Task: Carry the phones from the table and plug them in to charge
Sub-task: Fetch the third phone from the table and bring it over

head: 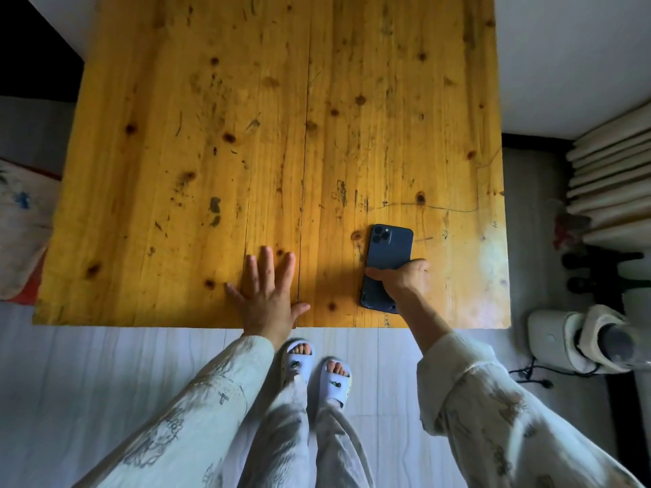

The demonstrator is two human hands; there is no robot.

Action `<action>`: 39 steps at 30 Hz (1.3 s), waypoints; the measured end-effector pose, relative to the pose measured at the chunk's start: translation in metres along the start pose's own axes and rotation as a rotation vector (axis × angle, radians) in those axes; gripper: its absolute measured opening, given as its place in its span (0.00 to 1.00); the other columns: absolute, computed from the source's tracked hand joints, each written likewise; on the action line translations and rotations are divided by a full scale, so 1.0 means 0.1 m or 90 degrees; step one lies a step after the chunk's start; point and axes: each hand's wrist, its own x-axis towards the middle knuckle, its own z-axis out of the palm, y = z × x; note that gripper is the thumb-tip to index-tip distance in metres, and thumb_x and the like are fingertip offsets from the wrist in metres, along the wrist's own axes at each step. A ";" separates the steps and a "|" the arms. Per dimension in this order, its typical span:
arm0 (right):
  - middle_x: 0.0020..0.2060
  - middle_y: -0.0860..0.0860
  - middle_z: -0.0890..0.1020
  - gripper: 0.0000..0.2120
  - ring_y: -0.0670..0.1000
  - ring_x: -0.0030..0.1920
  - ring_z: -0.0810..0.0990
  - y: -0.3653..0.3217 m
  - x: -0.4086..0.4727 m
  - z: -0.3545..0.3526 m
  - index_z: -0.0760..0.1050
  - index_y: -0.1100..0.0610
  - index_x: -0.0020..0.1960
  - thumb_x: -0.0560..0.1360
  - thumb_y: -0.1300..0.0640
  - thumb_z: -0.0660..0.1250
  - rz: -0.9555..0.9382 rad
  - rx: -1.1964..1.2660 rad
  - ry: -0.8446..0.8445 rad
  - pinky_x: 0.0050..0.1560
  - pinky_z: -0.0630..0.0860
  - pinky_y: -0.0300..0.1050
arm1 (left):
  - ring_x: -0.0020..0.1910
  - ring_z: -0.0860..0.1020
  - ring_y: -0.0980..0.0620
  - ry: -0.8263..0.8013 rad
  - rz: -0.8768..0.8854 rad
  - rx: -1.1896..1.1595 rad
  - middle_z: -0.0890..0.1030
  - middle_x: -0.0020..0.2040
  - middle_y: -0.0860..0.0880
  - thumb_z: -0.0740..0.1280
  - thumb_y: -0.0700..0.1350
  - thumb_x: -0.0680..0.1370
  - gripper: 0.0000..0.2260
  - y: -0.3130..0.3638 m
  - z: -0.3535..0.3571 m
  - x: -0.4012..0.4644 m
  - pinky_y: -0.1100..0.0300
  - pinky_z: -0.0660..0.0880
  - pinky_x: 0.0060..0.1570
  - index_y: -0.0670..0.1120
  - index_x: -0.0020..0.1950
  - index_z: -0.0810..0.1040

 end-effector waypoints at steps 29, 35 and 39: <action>0.46 0.55 0.80 0.07 0.50 0.43 0.79 3.58 -2.27 -1.98 0.76 0.61 0.52 0.76 0.62 0.62 0.034 0.835 0.060 0.43 0.75 0.43 | 0.63 0.72 0.46 -0.227 0.527 -0.157 0.75 0.63 0.42 0.61 0.41 0.78 0.15 2.14 0.00 -2.25 0.59 0.64 0.62 0.42 0.64 0.72; 0.51 0.56 0.81 0.09 0.54 0.50 0.78 5.32 -3.30 -2.17 0.76 0.60 0.55 0.76 0.61 0.62 0.058 0.990 0.214 0.50 0.75 0.47 | 0.51 0.76 0.50 -0.382 0.614 -0.192 0.80 0.54 0.40 0.62 0.39 0.77 0.10 2.89 0.66 -3.83 0.62 0.69 0.52 0.40 0.58 0.76; 0.49 0.55 0.81 0.08 0.54 0.45 0.79 6.41 -4.09 -2.14 0.76 0.58 0.53 0.76 0.61 0.62 0.106 1.069 0.353 0.45 0.74 0.46 | 0.50 0.76 0.52 -0.433 0.760 -0.078 0.80 0.51 0.45 0.62 0.41 0.77 0.10 3.25 1.27 -4.95 0.63 0.69 0.52 0.42 0.57 0.77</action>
